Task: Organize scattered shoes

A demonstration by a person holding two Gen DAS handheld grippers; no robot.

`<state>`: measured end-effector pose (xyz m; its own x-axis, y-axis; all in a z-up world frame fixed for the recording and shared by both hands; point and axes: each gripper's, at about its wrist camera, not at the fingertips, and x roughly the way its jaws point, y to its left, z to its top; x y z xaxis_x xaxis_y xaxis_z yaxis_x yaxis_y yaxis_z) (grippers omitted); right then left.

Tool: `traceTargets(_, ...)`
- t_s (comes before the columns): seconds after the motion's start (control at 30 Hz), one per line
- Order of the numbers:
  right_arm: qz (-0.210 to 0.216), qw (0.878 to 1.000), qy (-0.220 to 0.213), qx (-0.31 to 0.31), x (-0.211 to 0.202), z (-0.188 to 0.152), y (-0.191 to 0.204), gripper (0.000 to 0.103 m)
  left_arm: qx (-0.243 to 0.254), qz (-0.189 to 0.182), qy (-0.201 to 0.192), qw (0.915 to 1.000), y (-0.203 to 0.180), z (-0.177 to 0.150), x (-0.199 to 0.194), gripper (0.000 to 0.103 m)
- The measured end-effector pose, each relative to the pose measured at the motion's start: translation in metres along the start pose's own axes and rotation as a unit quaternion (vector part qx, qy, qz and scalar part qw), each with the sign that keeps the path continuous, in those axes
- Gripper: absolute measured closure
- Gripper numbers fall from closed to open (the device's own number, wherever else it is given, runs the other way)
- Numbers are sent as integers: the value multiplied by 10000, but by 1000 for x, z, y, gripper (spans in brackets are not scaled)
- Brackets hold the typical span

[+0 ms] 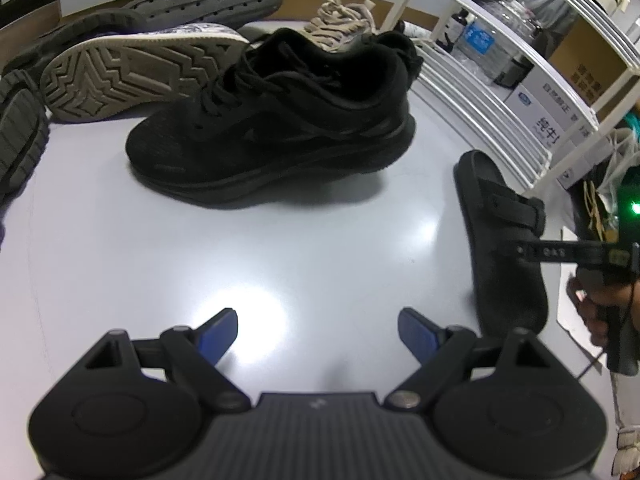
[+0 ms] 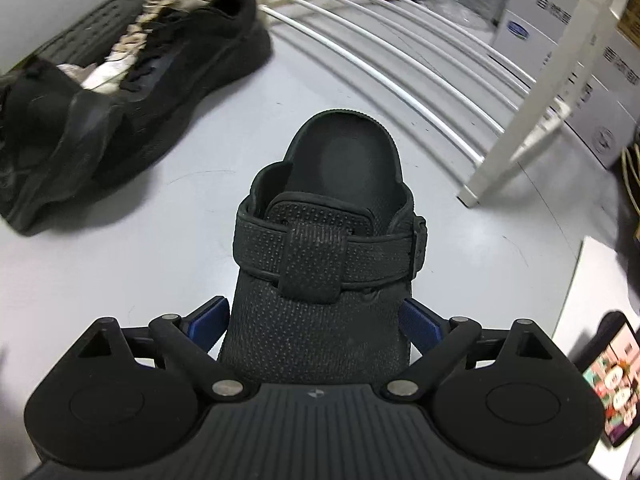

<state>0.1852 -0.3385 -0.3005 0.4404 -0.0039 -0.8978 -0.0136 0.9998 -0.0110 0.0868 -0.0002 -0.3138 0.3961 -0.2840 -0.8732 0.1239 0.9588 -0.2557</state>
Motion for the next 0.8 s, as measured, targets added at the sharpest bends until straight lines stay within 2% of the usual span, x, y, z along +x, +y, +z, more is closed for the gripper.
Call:
traceTargets(0.23, -62, 9988, -203, -449, -11, -1, 0, 19, -76, 37, -43, 10000, 7, 0, -3, 14)
traceTargets(0.33, -94, 9996, -115, -238, -11, 1, -2, 19, -91, 40, -20, 9999, 8, 0, -2, 14)
traceTargets(0.5, -278, 9995, 28, 169, -1, 5, -1, 13, -60, 1, -28, 10000, 6, 1, -2, 14)
traceTargets(0.63, -417, 9990, -133, -42, 3, 3, 4, 15, -87, -9, -15, 10000, 8, 0, -1, 14)
traceTargets(0.8, -178, 9984, -298, -458, 0, -2, 2, 17, -125, 16, 63, 9999, 8, -2, 3, 14)
